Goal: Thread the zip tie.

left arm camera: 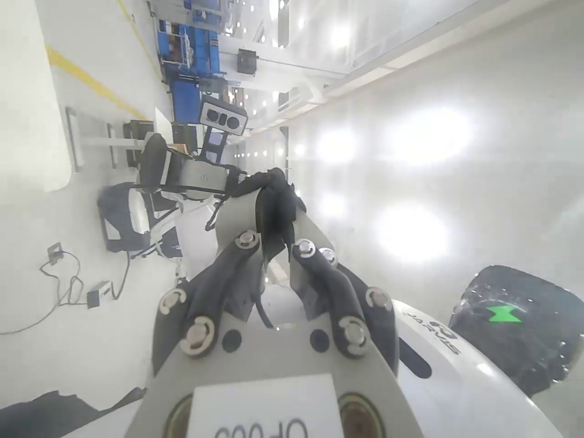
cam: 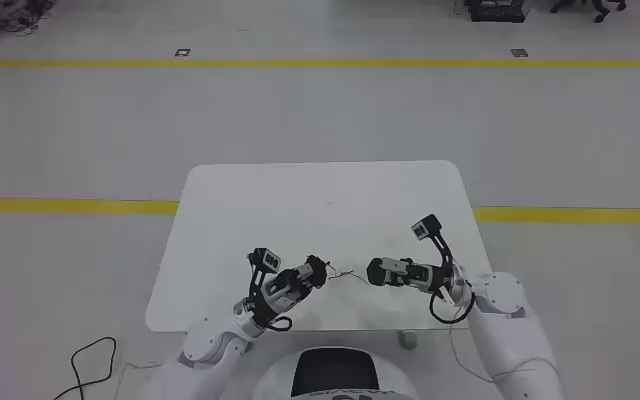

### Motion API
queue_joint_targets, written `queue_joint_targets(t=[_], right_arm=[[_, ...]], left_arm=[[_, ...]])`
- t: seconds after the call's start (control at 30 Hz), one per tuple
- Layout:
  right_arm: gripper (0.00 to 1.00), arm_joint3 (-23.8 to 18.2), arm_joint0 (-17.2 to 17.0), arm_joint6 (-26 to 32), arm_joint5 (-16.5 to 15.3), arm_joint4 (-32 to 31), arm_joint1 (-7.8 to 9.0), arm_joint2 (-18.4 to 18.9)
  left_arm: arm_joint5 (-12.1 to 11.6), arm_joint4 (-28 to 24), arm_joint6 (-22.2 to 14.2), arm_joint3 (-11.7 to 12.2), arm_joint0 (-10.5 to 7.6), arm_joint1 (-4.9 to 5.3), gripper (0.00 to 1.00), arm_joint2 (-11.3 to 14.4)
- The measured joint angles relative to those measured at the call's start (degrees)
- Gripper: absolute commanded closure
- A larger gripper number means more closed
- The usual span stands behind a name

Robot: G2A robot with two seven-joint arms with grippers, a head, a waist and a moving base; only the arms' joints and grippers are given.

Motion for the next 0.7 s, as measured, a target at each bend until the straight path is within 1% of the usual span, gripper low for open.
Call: queue_joint_targets(t=[0.03, 0.13, 0.7], right_arm=[[0.00, -0.01, -0.01, 0.00, 0.00, 0.02, 0.00, 0.00], [0.00, 0.00, 0.00, 0.01, 0.00, 0.01, 0.00, -0.01], [0.00, 0.01, 0.00, 0.02, 0.01, 0.00, -0.01, -0.01]], left_arm=[[0.01, -0.65, -0.87, 0.37, -0.17, -0.08, 1.00, -0.12], [0.02, -0.45, -2.50, 0.32, -0.36, -0.14, 1.00, -0.25], [0.02, -0.41, -2.42, 0.29, -0.35, -0.14, 1.00, -0.24]])
